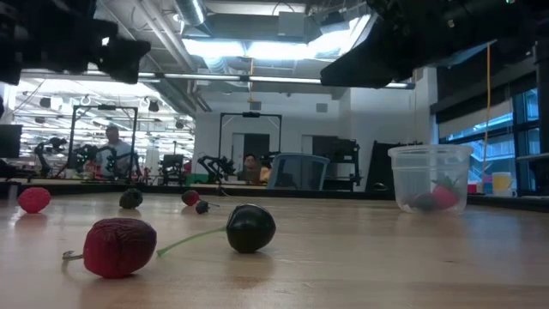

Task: Pick and placing Produce into tupperware
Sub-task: Put the black cherry into the transparent bucket

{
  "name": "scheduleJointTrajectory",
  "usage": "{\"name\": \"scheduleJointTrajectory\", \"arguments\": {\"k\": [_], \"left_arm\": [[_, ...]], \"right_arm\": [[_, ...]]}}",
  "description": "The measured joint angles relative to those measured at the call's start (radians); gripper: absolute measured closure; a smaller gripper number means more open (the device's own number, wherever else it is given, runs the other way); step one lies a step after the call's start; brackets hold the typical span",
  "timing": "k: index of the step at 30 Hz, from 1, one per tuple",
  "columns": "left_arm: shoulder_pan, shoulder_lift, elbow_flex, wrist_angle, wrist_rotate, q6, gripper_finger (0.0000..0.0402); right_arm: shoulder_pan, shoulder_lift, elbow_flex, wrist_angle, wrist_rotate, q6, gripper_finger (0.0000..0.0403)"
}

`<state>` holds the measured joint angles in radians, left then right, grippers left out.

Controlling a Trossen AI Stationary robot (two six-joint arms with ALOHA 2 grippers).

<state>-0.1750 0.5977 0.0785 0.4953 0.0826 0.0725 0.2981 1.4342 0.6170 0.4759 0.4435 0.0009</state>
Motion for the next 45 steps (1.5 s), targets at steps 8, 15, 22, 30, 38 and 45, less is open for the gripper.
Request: {"name": "scheduleJointTrajectory", "arguments": {"k": [8,15,22,30,38,45], "left_arm": [[-0.101,0.404,0.213,-0.012,-0.085,0.091,0.0188],[-0.150,0.714,0.430,-0.190,-0.105,-0.053,0.0188],[-0.218,0.947,0.711,-0.467,-0.097,-0.194,0.0188],[-0.290,1.139,0.973,-0.681,-0.093,-0.382,0.0188],[-0.295,1.300,1.141,-0.814,-0.095,-0.544,0.0188],[-0.280,1.398,1.208,-0.870,-0.091,-0.641,0.0188]], "right_arm": [[0.000,0.000,0.000,0.000,0.000,0.045,0.0231],[0.000,-0.001,0.000,-0.039,0.000,0.045,0.0231],[0.000,-0.001,0.000,-0.099,0.000,0.047,0.0231],[0.000,-0.001,0.000,-0.165,0.000,0.057,0.0231],[0.000,-0.001,0.000,-0.203,0.000,0.076,0.0231],[0.000,-0.001,0.000,-0.221,0.000,0.077,0.0231]]}}
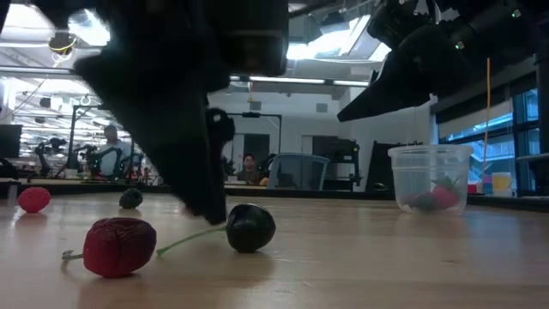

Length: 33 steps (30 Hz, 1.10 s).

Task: Pick and placing Produce into tupperware
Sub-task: Put the black cherry into the transparent bucket

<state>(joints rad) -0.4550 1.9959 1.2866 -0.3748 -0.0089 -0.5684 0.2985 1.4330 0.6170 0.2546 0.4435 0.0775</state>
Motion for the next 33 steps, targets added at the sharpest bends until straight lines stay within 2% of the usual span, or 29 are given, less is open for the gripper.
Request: {"name": "scheduleJointTrajectory", "arguments": {"k": [6,11,29,33], "left_arm": [[-0.005,0.037,0.026,-0.002,0.012,-0.004,0.0189],[-0.010,0.039,0.027,-0.005,-0.010,-0.007,0.0210],[0.000,0.041,0.026,-0.032,-0.053,-0.050,0.0370],[0.010,0.041,0.025,-0.031,-0.059,0.019,0.0397]], "right_arm": [[0.000,0.000,0.000,-0.007,0.000,-0.001,0.0231],[0.000,0.000,0.000,-0.008,0.000,-0.003,0.0231],[0.000,0.000,0.000,-0.010,0.000,-0.007,0.0231],[0.000,0.000,0.000,-0.010,0.000,-0.002,0.0231]]}}
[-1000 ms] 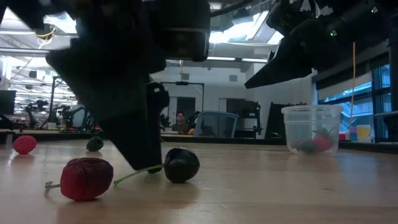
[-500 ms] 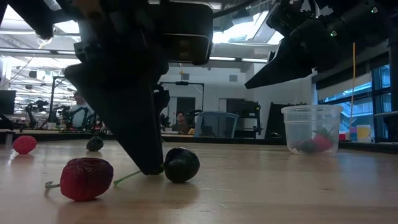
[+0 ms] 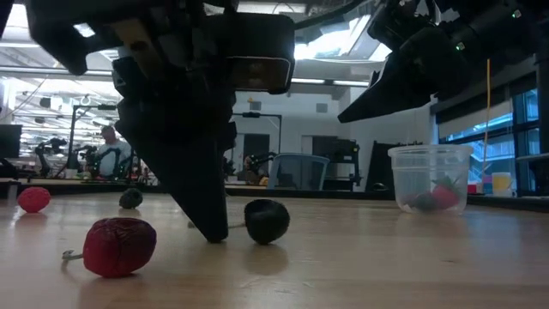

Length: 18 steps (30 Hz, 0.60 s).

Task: Pick and placing Produce into tupperware
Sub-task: Put the black cherry into the transparent bucket

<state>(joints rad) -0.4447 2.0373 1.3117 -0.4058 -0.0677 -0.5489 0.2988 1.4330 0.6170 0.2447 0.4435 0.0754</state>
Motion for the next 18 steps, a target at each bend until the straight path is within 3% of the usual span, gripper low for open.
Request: {"name": "scheduleJointTrajectory", "arguments": {"k": [7,15,18], "left_arm": [[0.028,-0.051,-0.004,-0.021,-0.063,0.095,0.0399],[0.080,-0.272,-0.002,-0.263,-0.433,0.172,0.0401],[0.102,-0.339,-0.002,-0.295,-0.525,0.223,0.0401]], "right_arm": [[0.000,0.000,0.000,0.019,0.000,0.050,0.0231],[0.000,0.000,0.000,0.158,0.000,-0.059,0.0231],[0.000,0.000,0.000,0.234,0.000,-0.129,0.0231]]}}
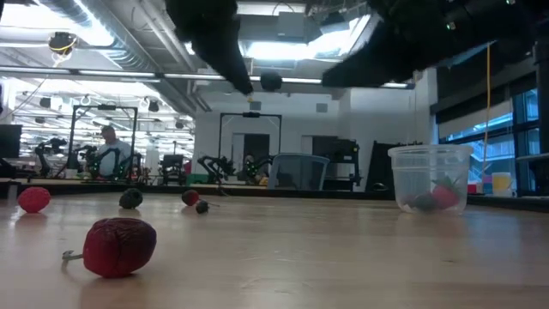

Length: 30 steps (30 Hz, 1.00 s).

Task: Pick and placing Produce into tupperware
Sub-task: Put the black cherry into the transparent bucket

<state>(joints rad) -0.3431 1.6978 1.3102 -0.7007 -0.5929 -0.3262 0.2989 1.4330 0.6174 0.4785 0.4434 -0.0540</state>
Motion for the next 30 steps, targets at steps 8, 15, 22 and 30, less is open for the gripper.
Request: {"name": "scheduleJointTrajectory", "arguments": {"k": [8,15,22,30], "left_arm": [[0.111,-0.060,0.000,0.025,-0.033,0.212,0.0401],[0.175,-0.060,0.000,0.120,0.020,0.373,0.0401],[0.193,-0.060,0.000,0.197,0.106,0.452,0.0401],[0.194,-0.060,0.000,0.210,0.106,0.468,0.0401]], "right_arm": [[-0.004,0.000,0.000,0.246,0.000,-0.215,0.0231],[-0.038,0.000,0.000,0.306,0.000,-0.269,0.0231],[-0.067,0.000,0.000,0.325,-0.001,-0.237,0.0231],[-0.068,0.000,0.000,0.318,-0.001,-0.215,0.0223]]}}
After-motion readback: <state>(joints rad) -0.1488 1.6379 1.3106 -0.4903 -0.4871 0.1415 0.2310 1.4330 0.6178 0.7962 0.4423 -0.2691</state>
